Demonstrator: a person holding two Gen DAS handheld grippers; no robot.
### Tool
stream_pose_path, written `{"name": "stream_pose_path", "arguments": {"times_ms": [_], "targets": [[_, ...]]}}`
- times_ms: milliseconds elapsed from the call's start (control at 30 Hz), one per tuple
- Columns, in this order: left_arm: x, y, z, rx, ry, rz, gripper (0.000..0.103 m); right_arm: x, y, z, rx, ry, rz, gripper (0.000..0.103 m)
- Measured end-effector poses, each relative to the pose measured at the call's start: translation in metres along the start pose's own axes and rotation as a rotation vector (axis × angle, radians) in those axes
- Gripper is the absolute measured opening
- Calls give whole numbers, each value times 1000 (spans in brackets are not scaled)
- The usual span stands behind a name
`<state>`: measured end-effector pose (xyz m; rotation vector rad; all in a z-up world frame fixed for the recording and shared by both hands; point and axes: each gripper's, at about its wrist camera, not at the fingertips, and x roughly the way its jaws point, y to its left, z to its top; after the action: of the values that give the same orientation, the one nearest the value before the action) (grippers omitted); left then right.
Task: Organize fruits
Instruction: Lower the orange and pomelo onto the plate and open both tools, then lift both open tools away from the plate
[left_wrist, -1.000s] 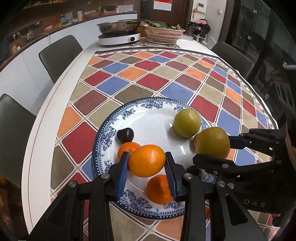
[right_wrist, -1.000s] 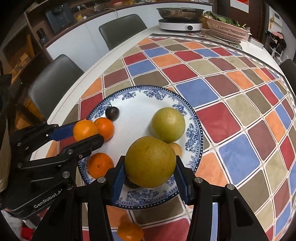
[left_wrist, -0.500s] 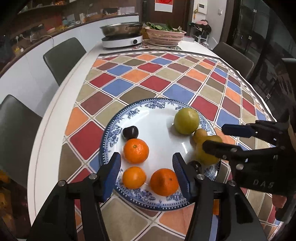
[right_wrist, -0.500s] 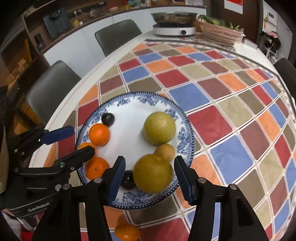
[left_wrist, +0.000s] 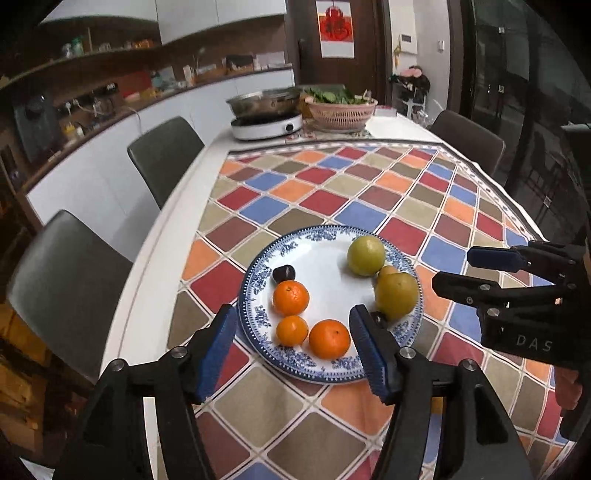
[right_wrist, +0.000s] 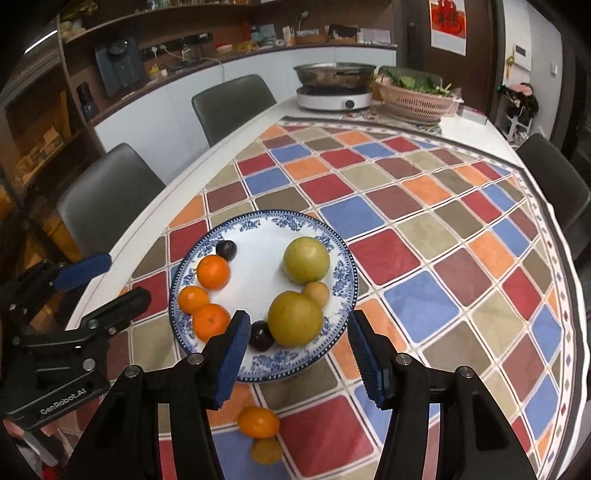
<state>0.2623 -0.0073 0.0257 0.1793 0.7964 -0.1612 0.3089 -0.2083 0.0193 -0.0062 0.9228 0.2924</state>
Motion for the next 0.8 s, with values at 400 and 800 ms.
{"name": "stream_pose_path", "arguments": {"times_ms": [400,800], "targets": [[-44,-14,-31,-3,-54,0,68,-44,13,-34,-51,-65,-2,56],[-40,-17,-76,-42,10,-7,69,-35,20,-77,-73,6,5,56]]}}
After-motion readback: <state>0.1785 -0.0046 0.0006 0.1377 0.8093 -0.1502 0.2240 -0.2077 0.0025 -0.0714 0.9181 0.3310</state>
